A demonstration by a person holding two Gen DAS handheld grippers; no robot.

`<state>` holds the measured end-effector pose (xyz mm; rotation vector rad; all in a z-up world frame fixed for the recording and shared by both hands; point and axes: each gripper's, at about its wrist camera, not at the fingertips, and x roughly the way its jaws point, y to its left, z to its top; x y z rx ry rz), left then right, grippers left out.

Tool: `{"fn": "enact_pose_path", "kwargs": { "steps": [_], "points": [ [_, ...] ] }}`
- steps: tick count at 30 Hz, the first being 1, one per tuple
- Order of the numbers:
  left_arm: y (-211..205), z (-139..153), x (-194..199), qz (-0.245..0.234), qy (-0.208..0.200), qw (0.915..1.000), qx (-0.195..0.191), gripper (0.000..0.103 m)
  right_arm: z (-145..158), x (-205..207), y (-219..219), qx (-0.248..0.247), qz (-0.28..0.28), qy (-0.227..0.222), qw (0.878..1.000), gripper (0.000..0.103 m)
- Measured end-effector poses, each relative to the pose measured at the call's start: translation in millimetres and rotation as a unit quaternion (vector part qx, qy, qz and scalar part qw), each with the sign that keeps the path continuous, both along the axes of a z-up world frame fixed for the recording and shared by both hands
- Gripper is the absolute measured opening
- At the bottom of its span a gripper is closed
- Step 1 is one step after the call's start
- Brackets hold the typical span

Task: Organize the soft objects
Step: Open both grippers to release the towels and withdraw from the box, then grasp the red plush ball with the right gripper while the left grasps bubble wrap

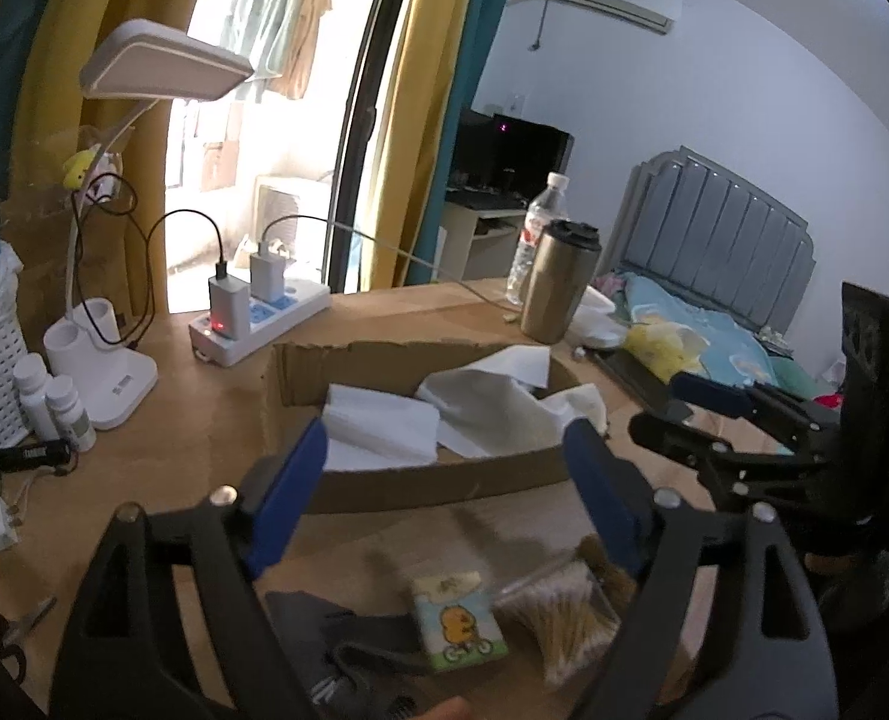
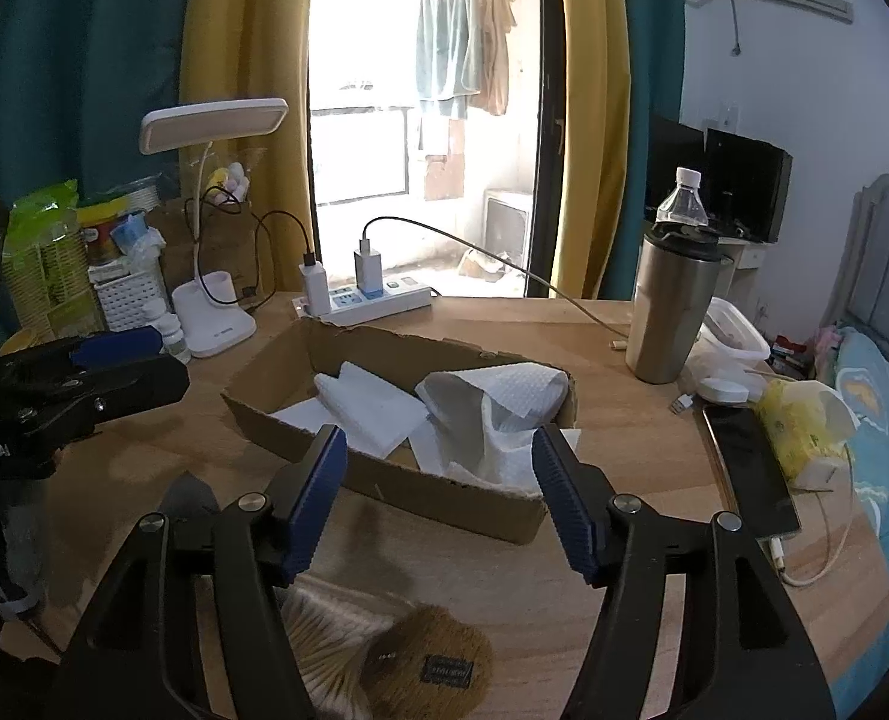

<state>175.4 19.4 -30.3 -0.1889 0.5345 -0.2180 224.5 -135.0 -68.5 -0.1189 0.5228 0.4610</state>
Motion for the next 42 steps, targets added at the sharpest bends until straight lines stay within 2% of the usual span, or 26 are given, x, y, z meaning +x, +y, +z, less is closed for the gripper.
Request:
{"fn": "enact_pose_path", "kwargs": {
  "steps": [14, 42],
  "points": [
    [-11, -13, -34, -0.004, 0.013, 0.9999, 0.006, 0.083, -10, -28, -5, 0.001, 0.001, 0.008, 1.0, 0.068],
    [-22, -62, -86, 0.002, 0.063, 0.998, 0.006, 0.083, -67, -93, 4, -0.02, 0.043, 0.061, 0.997, 0.068]
  ]
}}
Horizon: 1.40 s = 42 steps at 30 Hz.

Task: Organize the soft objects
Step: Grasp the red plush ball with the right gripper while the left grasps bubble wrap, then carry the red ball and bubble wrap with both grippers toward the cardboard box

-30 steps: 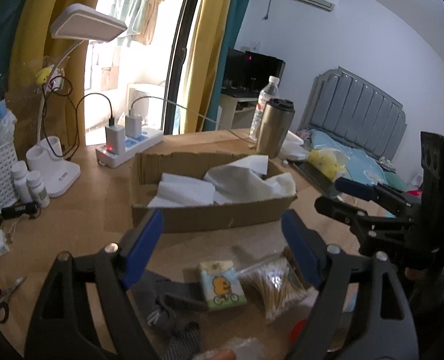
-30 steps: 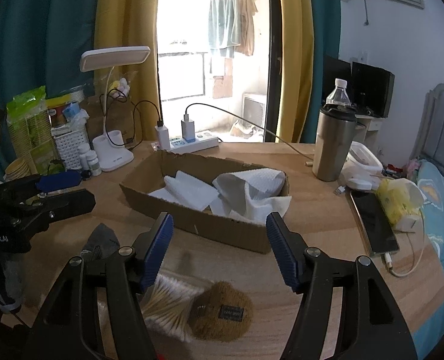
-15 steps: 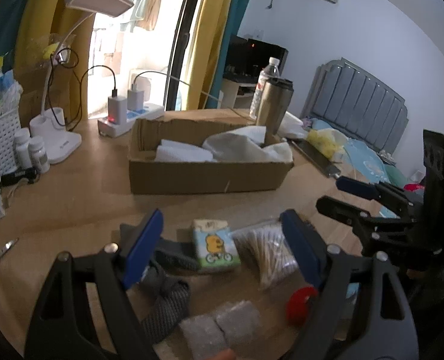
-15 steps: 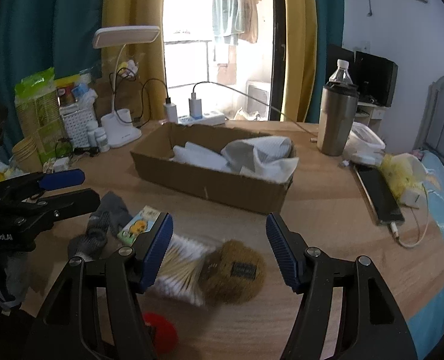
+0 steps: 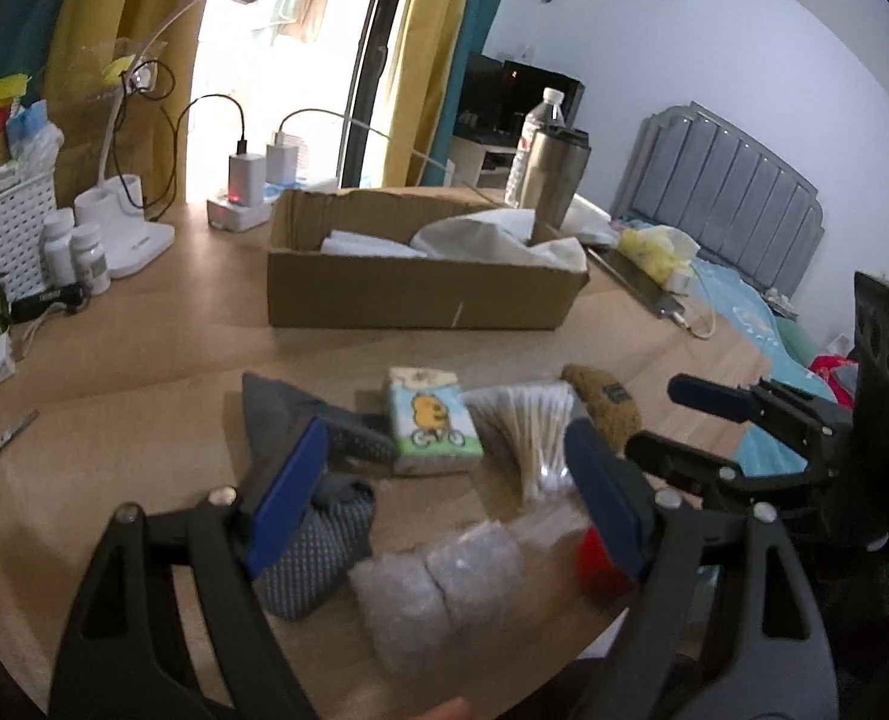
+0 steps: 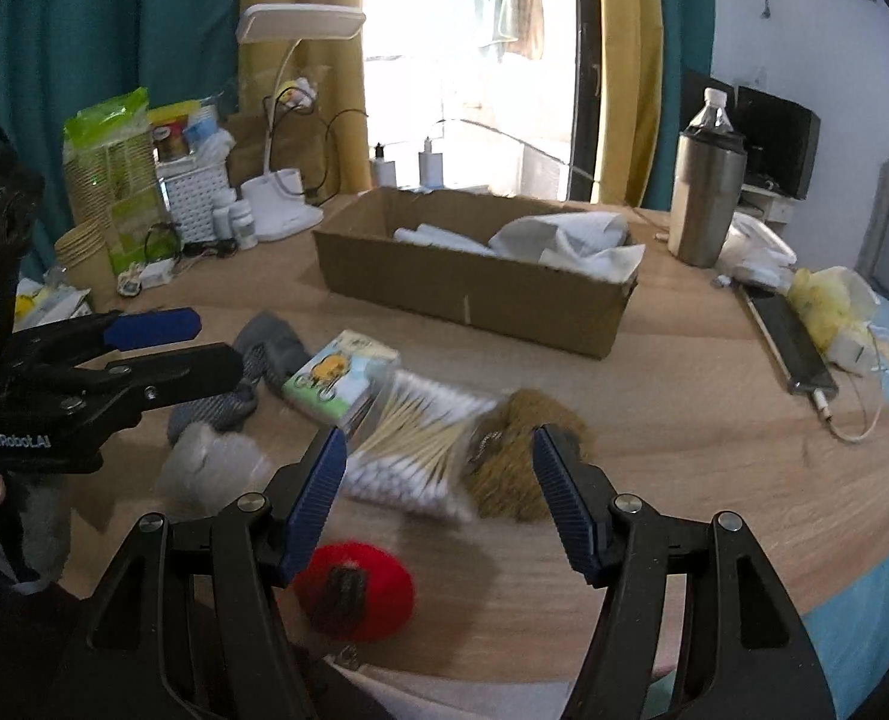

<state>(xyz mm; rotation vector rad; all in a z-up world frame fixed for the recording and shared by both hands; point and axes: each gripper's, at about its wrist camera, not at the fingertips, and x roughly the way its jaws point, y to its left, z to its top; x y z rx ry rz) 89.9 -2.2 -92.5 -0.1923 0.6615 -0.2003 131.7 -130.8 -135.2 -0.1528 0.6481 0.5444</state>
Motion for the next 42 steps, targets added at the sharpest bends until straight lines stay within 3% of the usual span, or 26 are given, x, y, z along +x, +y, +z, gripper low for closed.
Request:
{"fn": "enact_pose_path", "kwargs": {
  "steps": [21, 24, 29, 38, 40, 42],
  "points": [
    [1, -32, -29, 0.007, 0.03, 0.9995, 0.001, 0.083, -31, -29, 18, -0.005, 0.04, 0.04, 0.998, 0.068],
    [-1, -35, -28, 0.006, 0.036, 0.9993, 0.004, 0.083, -37, -29, 20, -0.013, 0.042, 0.048, 0.998, 0.066],
    [-4, -40, -26, 0.003, 0.047, 0.9988, 0.011, 0.083, -45, -26, 19, -0.023, 0.04, 0.063, 0.997, 0.053],
    [-11, -52, -20, -0.004, 0.068, 0.9972, 0.031, 0.083, -48, -22, 13, -0.009, 0.043, 0.066, 0.997, 0.051],
    [-13, -53, -20, -0.008, 0.066, 0.9971, 0.037, 0.082, -47, -19, 10, -0.007, 0.039, 0.066, 0.997, 0.051],
    [-16, -53, -20, -0.014, 0.064, 0.9968, 0.047, 0.069, -45, -17, 7, -0.004, 0.037, 0.064, 0.997, 0.051]
  ]
}}
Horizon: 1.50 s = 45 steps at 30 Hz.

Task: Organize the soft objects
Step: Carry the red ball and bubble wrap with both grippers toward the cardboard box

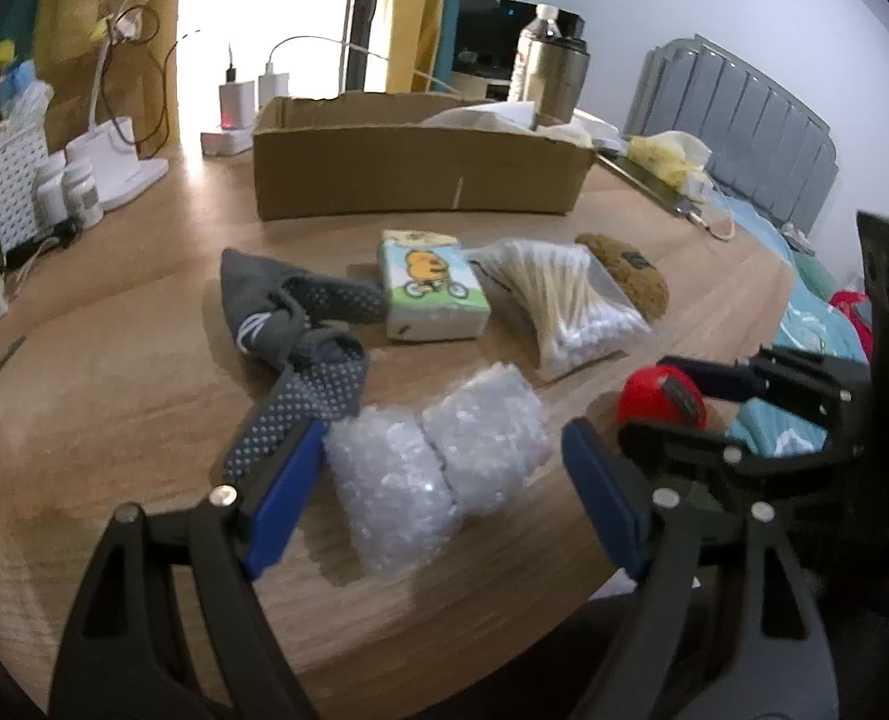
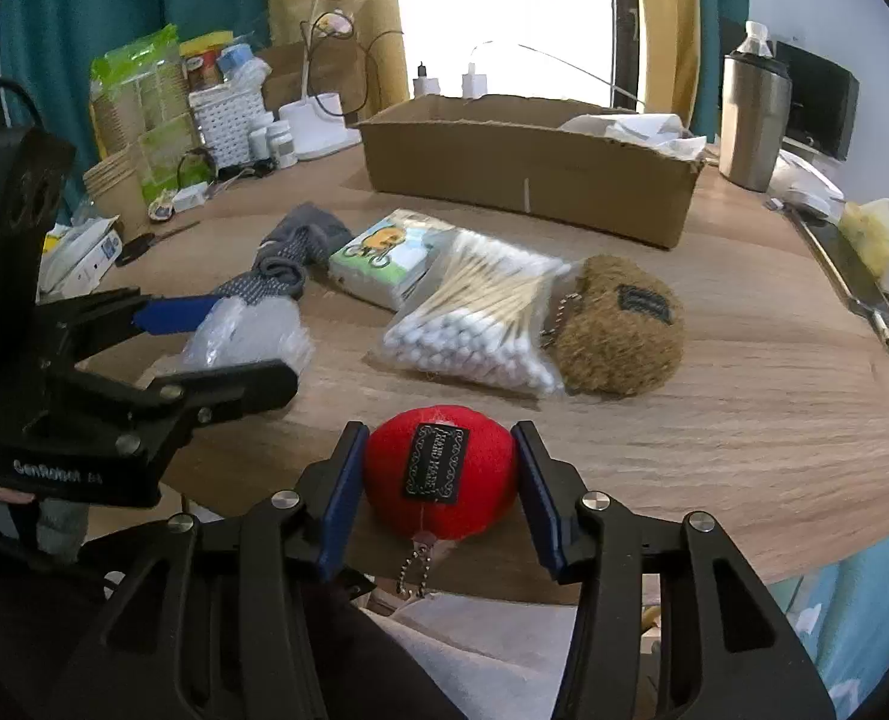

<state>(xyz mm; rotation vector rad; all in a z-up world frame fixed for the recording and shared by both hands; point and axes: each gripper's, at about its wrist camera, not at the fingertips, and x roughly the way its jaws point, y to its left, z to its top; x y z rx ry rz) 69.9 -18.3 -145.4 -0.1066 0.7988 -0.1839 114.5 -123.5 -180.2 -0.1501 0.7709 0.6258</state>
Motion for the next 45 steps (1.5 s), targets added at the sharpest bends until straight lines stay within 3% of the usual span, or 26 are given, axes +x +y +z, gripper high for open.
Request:
{"fn": "enact_pose_path", "kwargs": {
  "steps": [13, 45],
  "points": [
    [-13, 17, -7, -0.031, -0.034, 0.9987, 0.024, 0.063, 13, 8, -12, 0.012, -0.011, -0.021, 1.0, 0.051],
    [9, 76, 27, -0.024, -0.087, 0.9958, -0.016, 0.064, 76, 51, -9, 0.022, -0.018, -0.076, 0.997, 0.051]
  ]
}}
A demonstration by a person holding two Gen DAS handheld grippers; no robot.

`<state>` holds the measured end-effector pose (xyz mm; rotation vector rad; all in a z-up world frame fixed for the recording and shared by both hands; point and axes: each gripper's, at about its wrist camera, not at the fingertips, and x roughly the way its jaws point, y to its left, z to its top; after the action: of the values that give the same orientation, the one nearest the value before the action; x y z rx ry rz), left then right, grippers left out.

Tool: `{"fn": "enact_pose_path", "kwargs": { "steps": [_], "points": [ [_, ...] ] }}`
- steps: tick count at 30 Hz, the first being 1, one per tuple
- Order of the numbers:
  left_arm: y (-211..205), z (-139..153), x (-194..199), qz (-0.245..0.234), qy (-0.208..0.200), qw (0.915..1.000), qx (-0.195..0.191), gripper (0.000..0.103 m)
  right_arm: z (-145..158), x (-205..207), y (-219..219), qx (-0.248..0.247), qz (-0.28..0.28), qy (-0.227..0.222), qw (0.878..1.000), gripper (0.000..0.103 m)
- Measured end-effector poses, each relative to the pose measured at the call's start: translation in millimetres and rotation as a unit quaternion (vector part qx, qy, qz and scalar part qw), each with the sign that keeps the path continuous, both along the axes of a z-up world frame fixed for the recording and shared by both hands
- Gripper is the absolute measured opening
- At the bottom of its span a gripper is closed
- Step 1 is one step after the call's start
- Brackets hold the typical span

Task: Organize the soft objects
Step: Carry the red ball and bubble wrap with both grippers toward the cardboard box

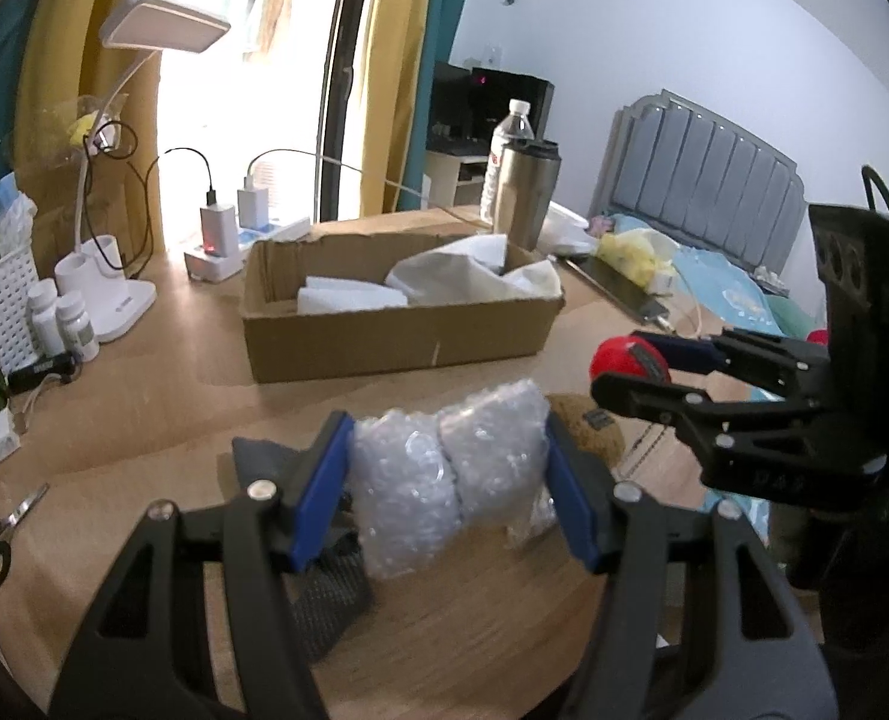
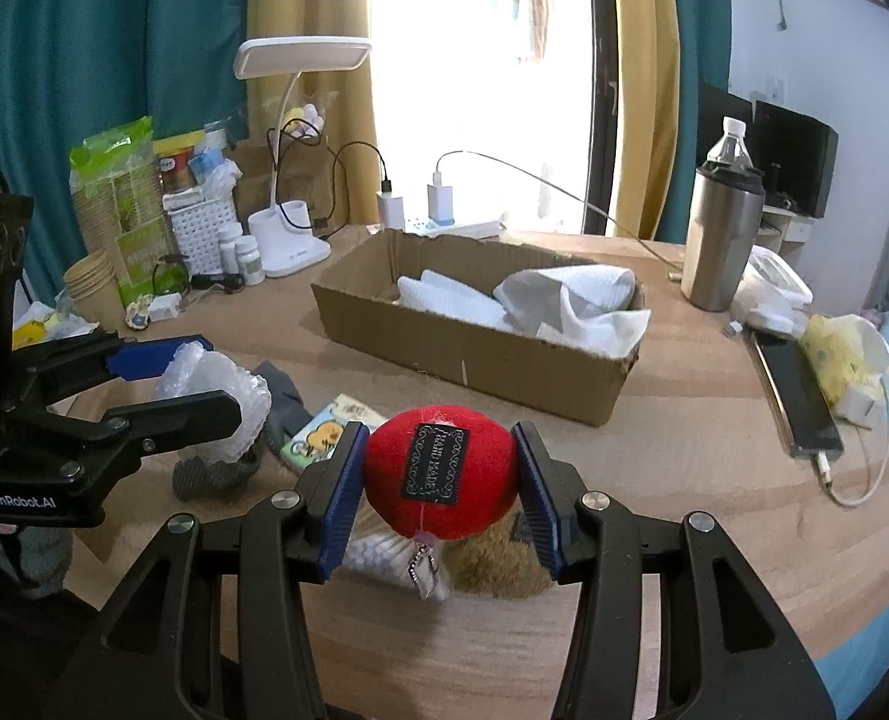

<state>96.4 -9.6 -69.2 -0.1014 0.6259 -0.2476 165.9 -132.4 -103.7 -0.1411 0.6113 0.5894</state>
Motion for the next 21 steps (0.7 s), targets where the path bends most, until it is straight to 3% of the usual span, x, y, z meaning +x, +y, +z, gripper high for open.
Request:
{"fn": "enact_pose_path", "kwargs": {
  "steps": [21],
  "points": [
    [17, 17, 36, 0.008, -0.011, 0.9999, -0.005, 0.064, 22, 44, 3, 0.007, -0.009, -0.018, 1.0, 0.051]
  ]
}}
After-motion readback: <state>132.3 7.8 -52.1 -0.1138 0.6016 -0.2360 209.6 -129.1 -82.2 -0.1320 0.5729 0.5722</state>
